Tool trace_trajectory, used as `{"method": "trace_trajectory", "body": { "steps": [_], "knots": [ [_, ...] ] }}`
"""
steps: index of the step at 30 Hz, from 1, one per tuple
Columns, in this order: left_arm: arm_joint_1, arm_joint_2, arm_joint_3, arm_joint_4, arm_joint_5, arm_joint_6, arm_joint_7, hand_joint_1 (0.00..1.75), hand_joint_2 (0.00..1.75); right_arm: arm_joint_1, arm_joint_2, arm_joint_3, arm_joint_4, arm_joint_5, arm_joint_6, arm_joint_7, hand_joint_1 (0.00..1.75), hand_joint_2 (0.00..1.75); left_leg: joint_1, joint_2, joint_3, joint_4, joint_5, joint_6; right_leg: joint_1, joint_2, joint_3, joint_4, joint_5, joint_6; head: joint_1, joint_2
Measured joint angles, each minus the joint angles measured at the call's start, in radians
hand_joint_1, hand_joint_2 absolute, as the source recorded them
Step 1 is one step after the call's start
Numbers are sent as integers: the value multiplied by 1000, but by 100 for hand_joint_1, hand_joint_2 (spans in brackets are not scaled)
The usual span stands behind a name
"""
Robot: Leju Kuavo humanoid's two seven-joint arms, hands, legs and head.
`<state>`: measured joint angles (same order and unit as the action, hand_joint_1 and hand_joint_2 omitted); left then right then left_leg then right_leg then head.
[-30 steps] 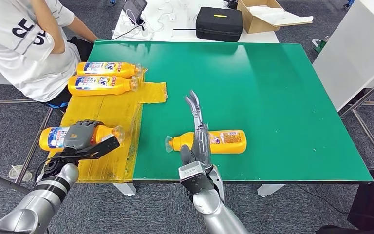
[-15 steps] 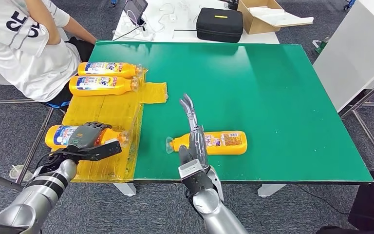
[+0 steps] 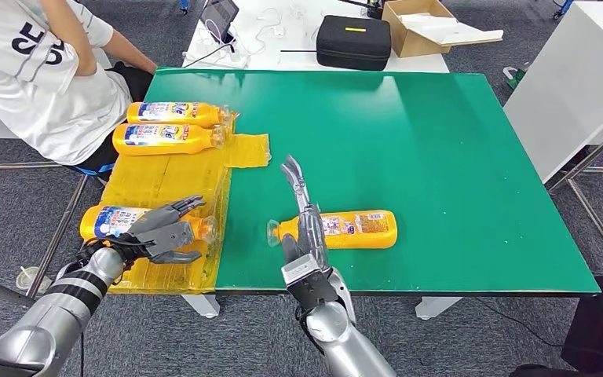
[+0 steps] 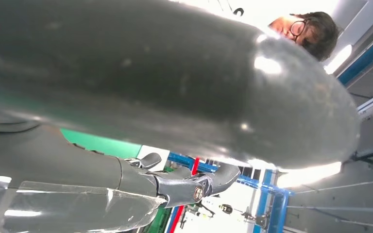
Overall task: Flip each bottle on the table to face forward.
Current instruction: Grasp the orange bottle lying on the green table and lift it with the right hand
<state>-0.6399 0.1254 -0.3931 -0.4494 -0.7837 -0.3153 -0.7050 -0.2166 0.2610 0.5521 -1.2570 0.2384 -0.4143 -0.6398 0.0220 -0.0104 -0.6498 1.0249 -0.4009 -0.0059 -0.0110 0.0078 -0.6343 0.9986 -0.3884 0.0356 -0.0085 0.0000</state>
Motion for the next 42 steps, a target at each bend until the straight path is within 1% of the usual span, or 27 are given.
{"method": "trace_trajectory", "body": {
  "steps": [11, 13, 16, 18, 20, 22, 23, 24, 26, 27, 29, 32, 35, 38, 42],
  "knots": [
    [1, 12, -26, -15, 13, -6, 0, 0, 0, -2, 3, 0, 20, 0, 0, -1, 0, 0, 0, 0, 0, 0, 0, 0, 0, 0, 0, 0, 0, 0, 0, 0],
    [2, 16, -34, -20, 49, -23, 0, 0, 0, -2, 3, 0, 22, -1, 2, -2, 0, 0, 0, 0, 0, 0, 0, 0, 0, 0, 0, 0, 0, 0, 0, 0],
    [6, 29, -59, -38, 143, -65, 0, 0, 0, -5, 3, -1, 26, -6, 5, -6, 0, 0, 0, 0, 0, 0, 0, 0, 0, 0, 0, 0, 0, 0, 0, 0],
    [15, 37, -73, -53, 226, -81, 0, 0, 0, -6, 3, -1, 31, -3, 4, -5, 0, 87, 0, 0, 0, 0, 0, 0, 0, 0, 0, 0, 0, 0, 0, 0],
    [37, 40, -79, -76, 340, -57, 0, 0, 87, -9, 2, -1, 37, 22, -8, 10, 0, 175, 0, 0, 0, 0, 0, 0, 0, 0, -1, 0, 0, 0, 0, 0],
    [71, 27, -71, -107, 466, 30, 1, 0, 175, -20, -2, -1, 49, 89, -21, 74, 0, 175, 0, 1, 0, 0, 0, 0, 0, 0, -2, 0, 0, 0, 0, 0],
    [91, 12, -54, -125, 529, 96, 1, 0, 175, -32, -9, -2, 60, 143, -20, 136, 0, 175, -1, 1, -1, 0, 0, 0, -1, 0, -2, 0, 0, 0, 0, 0],
    [113, -8, -24, -147, 589, 170, 1, 0, 175, -47, -20, -2, 74, 210, -11, 216, 0, 175, -1, 1, -1, 0, 0, 0, -1, 0, -3, 0, 0, 0, 0, 0],
    [158, -60, 74, -206, 686, 305, 5, 0, 175, -80, -55, -7, 108, 348, 27, 383, 0, 175, -1, 0, -2, 1, 0, 0, -2, 0, -3, 0, 0, 1, 0, 0],
    [179, -86, 133, -240, 715, 347, 9, 0, 175, -94, -76, -14, 125, 400, 51, 445, 0, 175, -2, 0, -3, 1, 1, 1, -2, 0, -3, -1, 1, 1, 0, 0],
    [218, -130, 248, -308, 741, 374, 17, 0, 175, -118, -119, -36, 157, 467, 107, 521, 0, 175, -3, 0, -4, 1, 0, 1, -3, 0, -4, -1, 1, 2, 0, 0],
    [261, -175, 386, -383, 751, 369, 17, 0, 175, -147, -179, -64, 200, 523, 190, 588, 0, 175, -3, 0, -4, 1, 0, 1, -3, 0, -5, -1, 2, 3, 0, 0],
    [289, -204, 482, -426, 746, 369, 8, 0, 175, -166, -233, -84, 229, 544, 230, 619, 0, 175, -2, 0, -5, 1, 0, 1, -3, 0, -5, -1, 2, 3, 0, 0],
    [301, -222, 542, -448, 739, 375, 5, 0, 175, -175, -268, -96, 244, 551, 253, 639, 0, 175, -2, 0, -6, 1, 0, 1, -2, 0, -6, -1, 2, 2, 0, 0],
    [310, -238, 581, -472, 714, 397, 5, 0, 175, -175, -298, -106, 255, 555, 270, 650, 0, 175, -1, 0, -6, 1, 0, 1, -1, 0, -7, -1, 1, 2, 0, 0]
  ]
}}
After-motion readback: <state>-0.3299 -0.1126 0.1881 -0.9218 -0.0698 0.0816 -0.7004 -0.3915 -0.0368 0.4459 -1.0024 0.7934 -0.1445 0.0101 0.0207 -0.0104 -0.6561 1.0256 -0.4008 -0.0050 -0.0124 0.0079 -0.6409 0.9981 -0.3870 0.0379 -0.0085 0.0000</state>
